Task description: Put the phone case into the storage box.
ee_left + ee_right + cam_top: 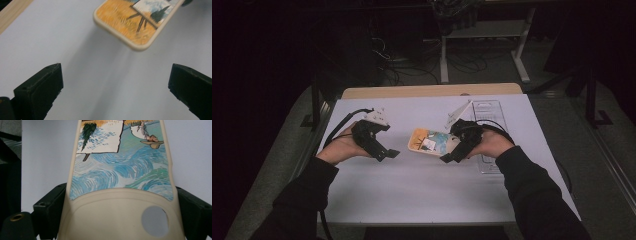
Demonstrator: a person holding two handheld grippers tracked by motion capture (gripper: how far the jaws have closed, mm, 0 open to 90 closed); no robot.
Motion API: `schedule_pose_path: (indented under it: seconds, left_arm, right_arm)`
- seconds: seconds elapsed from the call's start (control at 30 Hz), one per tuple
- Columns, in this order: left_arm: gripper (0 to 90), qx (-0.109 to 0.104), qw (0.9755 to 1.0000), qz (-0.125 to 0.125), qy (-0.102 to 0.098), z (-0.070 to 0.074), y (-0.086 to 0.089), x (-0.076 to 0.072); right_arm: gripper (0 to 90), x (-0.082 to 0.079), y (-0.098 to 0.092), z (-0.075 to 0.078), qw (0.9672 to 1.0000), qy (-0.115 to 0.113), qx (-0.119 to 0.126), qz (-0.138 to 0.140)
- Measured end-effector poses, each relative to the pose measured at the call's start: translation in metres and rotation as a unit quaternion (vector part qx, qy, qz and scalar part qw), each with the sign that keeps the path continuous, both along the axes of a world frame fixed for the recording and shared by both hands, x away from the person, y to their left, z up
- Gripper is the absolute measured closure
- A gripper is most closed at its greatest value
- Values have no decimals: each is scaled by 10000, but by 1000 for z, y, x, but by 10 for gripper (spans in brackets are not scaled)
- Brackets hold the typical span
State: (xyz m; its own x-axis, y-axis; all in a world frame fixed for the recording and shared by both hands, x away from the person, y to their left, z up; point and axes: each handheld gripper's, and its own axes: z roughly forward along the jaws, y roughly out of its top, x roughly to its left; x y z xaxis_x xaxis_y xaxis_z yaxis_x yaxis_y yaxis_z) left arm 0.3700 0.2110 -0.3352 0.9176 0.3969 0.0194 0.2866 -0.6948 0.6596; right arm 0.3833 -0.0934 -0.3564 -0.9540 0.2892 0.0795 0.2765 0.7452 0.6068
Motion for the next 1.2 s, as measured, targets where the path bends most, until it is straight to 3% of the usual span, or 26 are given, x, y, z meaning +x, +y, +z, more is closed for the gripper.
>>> schedule_pose_path:
  seconds: [0.3, 0.47, 0.67, 0.73, 0.9, 1.0, 1.2]
  left_arm:
    - [0, -111, 9991, 397, 17, -26, 5, -12]
    - [0, -328, 9975, 624, 42, -36, 8, -17]
    - [0, -365, 9965, 750, 18, -53, 7, -23]
    - [0, -511, 9952, 836, 55, -56, 7, -25]
    - [0, -461, 9948, 902, -54, -59, 9, -27]
    - [0, -547, 9937, 974, 2, -60, 10, -28]
    - [0, -544, 9941, 935, 30, -63, 7, -28]
  right_arm:
    - [96, 0, -3, -13, 9989, 59, -56, -470]
    - [96, -1, -3, -20, 9979, 40, -91, -643]
    - [96, -4, -2, -24, 9962, 143, -133, -852]
    - [96, -6, -2, -24, 9958, 154, -155, -889]
    - [96, -7, -4, -25, 9956, 141, -118, -915]
    - [96, -8, -4, -26, 9952, 184, -129, -951]
    - [96, -6, -6, -25, 9950, 160, -101, -978]
